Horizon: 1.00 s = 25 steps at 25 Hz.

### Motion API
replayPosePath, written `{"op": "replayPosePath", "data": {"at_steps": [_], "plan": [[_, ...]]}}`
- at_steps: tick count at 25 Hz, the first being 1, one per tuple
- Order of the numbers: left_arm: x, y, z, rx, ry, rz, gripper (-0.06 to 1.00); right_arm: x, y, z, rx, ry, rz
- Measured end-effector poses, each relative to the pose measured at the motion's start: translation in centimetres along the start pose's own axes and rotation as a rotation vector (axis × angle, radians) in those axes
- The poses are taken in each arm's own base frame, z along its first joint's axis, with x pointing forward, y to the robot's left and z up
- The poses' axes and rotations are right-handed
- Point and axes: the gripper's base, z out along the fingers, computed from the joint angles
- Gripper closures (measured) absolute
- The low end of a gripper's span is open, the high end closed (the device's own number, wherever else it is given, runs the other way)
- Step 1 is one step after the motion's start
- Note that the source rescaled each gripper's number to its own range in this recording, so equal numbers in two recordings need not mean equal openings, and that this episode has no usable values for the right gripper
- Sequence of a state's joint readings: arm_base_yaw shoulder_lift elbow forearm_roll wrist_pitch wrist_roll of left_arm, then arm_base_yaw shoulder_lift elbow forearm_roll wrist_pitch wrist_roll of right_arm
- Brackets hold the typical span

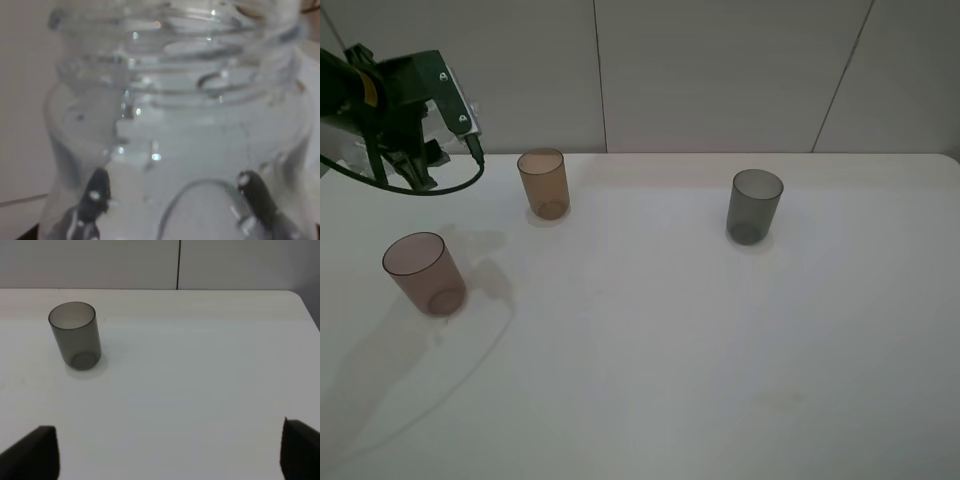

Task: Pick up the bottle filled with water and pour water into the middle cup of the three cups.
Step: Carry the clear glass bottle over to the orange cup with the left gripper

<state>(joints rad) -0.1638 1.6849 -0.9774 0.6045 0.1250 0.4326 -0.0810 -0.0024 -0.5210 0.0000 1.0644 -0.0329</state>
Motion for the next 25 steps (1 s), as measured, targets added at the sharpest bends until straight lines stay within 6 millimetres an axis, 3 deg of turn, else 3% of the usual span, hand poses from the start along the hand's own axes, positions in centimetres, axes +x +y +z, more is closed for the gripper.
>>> {"op": "replayPosePath", "data": {"at_steps": [6,11,25], "plan": [[0.4,0.2,1.1,0.007,0.016,0.013,0.93,0.0,0.0,0.0,0.000,0.000,0.000],[-0.1,1.0,1.0,-0.021,-0.010,0.017,0.93,0.0,0.0,0.0,0.000,0.000,0.000],[-0.8,0.7,1.0,-0.025,-0.020,0.199,0.93,0.0,0.0,0.0,0.000,0.000,0.000]]}}
